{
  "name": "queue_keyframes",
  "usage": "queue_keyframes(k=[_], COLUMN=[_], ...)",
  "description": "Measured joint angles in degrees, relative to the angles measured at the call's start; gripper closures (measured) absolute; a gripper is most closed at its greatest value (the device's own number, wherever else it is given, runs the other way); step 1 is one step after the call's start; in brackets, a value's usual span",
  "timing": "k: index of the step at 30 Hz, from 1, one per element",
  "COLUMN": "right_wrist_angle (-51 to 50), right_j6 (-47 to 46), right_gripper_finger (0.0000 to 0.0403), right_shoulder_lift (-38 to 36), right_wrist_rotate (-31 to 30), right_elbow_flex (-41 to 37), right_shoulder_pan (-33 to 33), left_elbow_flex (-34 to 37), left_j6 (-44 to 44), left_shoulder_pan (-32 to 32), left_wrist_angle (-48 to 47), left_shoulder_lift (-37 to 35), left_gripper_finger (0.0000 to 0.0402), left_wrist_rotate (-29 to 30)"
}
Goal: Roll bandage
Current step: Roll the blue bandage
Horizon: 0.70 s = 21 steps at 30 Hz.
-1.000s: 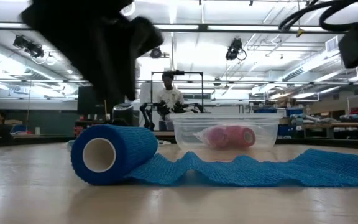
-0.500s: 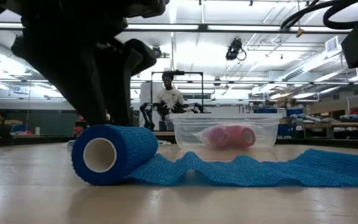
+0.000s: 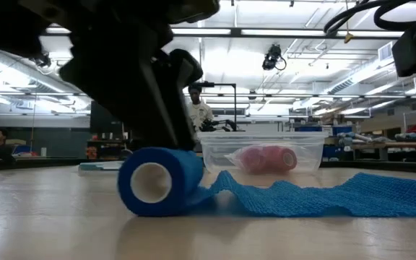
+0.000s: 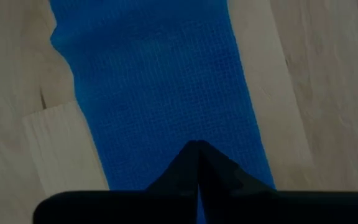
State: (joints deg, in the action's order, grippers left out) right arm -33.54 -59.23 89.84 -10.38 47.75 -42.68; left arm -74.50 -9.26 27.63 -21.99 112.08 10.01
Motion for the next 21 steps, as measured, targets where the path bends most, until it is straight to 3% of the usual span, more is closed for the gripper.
queue_keyframes(k=[14, 21], right_wrist_angle=[-0.5, -0.9], right_j6=[-1.5, -3.2], right_gripper_finger=[0.0396, 0.0398], right_shoulder_lift=[0.0, 0.0], right_wrist_rotate=[-2.2, -2.1], right_elbow_flex=[0.0, 0.0], right_shoulder_pan=[0.0, 0.0], left_elbow_flex=[-1.7, -10.3], left_j6=[1.9, -6.1], left_shoulder_pan=[-3.1, -3.7], left_wrist_angle=[3.0, -10.4], left_shoulder_lift=[0.6, 0.6], left_gripper_finger=[0.0241, 0.0241], left_wrist_rotate=[3.1, -3.2])
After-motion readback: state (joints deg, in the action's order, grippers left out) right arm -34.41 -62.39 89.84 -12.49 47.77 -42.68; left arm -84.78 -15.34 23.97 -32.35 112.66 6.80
